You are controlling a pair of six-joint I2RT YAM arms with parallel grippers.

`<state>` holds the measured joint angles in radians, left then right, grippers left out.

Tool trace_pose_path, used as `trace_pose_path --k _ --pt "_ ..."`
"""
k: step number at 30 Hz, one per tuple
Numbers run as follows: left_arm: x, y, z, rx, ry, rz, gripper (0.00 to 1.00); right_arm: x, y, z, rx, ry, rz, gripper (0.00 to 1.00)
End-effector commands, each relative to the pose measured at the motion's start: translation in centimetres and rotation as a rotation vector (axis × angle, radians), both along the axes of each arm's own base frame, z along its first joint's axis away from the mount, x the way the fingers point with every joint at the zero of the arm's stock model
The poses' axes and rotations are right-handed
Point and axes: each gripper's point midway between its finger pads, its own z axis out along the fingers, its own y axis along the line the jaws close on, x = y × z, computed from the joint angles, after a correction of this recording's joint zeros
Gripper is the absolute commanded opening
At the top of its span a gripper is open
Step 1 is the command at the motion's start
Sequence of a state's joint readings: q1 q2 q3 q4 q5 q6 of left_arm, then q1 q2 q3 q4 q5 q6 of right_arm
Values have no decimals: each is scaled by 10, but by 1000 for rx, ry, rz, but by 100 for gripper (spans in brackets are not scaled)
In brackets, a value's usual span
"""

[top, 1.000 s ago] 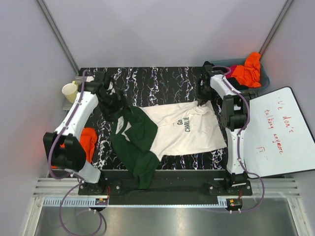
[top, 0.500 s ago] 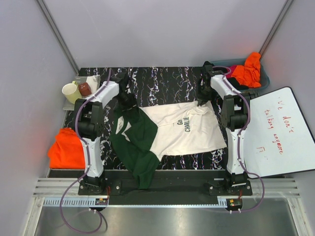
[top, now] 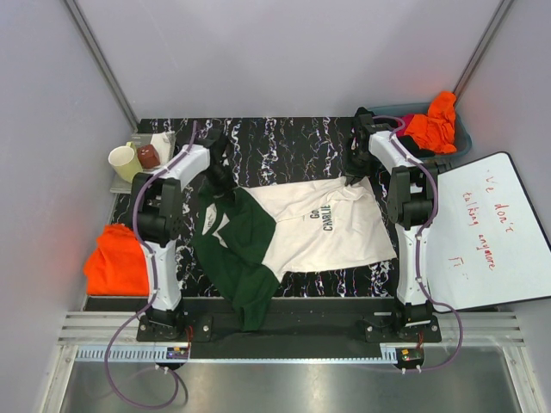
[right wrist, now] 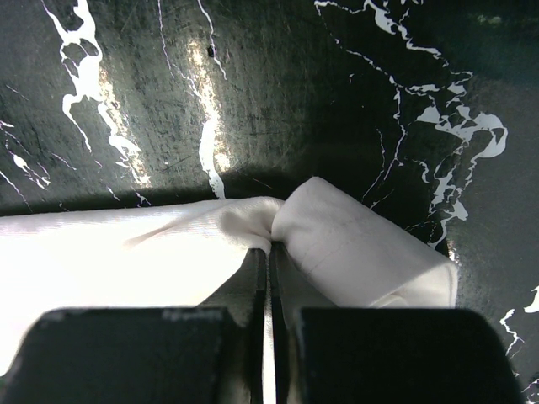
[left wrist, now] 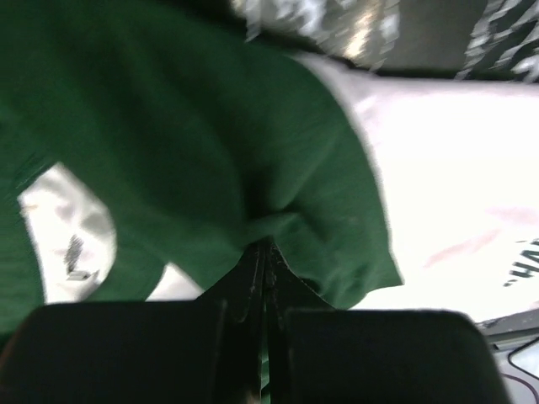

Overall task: Fold and stack the t-shirts
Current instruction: Fold the tshirt

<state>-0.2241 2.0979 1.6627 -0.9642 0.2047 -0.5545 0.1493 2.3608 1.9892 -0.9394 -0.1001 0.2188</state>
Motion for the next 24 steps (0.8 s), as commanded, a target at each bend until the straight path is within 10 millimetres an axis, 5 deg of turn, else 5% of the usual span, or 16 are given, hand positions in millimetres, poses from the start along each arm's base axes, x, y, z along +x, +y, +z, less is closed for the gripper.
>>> trace_pose_path --k 1,7,11,15,19,24 --pt "-4 30 37 48 -93 88 0 -20 1 -23 1 91 22 1" --pt "-21 64 50 71 -122 203 0 -20 4 -25 14 98 21 1" --pt "-22 51 49 -18 -131 153 0 -19 5 -27 20 100 19 1" --pt "-5 26 58 -53 -193 36 84 -19 4 -28 27 103 16 1" --pt "11 -7 77 -37 -246 -133 95 -19 5 -28 28 103 16 1" --pt "5 -36 60 126 -173 -317 90 -18 5 -28 33 103 12 1"
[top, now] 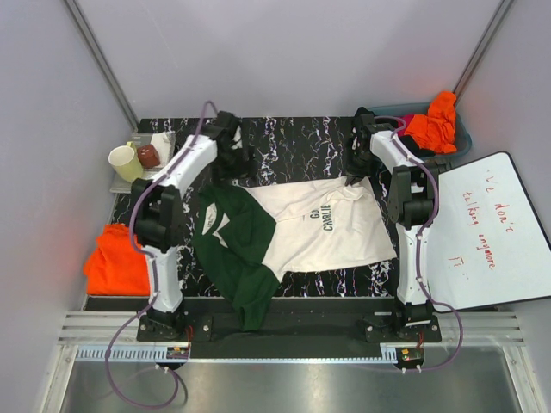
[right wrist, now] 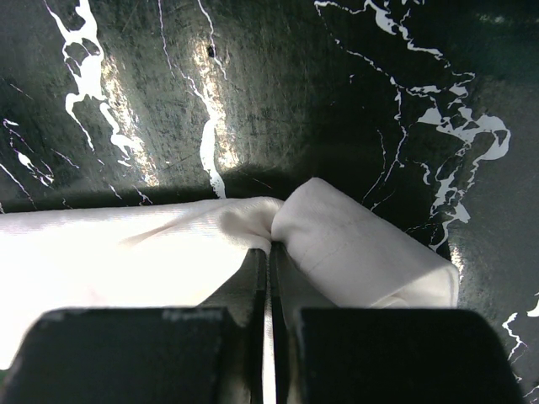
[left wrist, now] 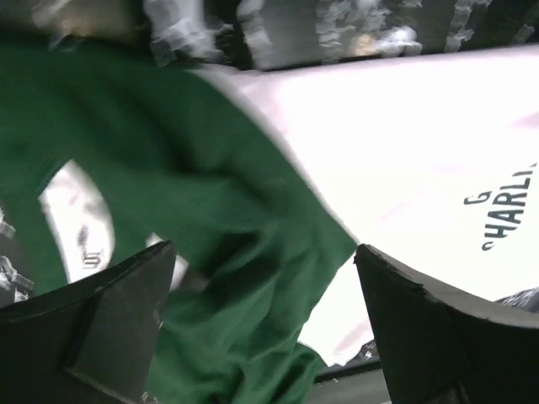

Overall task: Fold and stack the t-shirts
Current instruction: Fold the tshirt

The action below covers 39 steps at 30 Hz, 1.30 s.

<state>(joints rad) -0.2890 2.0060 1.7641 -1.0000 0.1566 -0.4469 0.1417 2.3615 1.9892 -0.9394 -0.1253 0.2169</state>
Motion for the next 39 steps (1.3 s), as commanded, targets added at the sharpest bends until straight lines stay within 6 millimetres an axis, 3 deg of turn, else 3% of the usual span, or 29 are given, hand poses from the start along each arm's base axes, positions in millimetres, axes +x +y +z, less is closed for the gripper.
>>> trace_pose_path --k 1,4,13,23,27,28,29,33,37,39 --pt "-5 -21 2 134 0 -159 86 -18 4 -28 8 98 14 1" --pt "-11 -22 -8 191 30 -158 81 -18 3 -29 6 99 14 1" --pt "-31 4 -22 367 90 -163 77 -18 2 -31 18 107 8 1" --pt "-40 -14 -35 334 115 -202 73 -18 1 -30 26 107 4 1" --pt "-43 -18 -41 324 134 -212 42 -18 2 -30 27 108 6 2" --pt "-44 -19 -44 325 140 -214 29 -18 1 -30 28 107 3 2" --pt "-47 -18 -47 325 151 -217 25 -18 2 -30 28 107 4 2" --pt "-54 -17 -58 328 185 -217 27 -17 1 -29 28 104 4 2" --pt "-54 -17 -55 320 175 -212 31 -17 1 -29 29 104 3 2" --pt "-55 -17 -54 319 174 -213 25 -18 1 -29 29 106 3 2"
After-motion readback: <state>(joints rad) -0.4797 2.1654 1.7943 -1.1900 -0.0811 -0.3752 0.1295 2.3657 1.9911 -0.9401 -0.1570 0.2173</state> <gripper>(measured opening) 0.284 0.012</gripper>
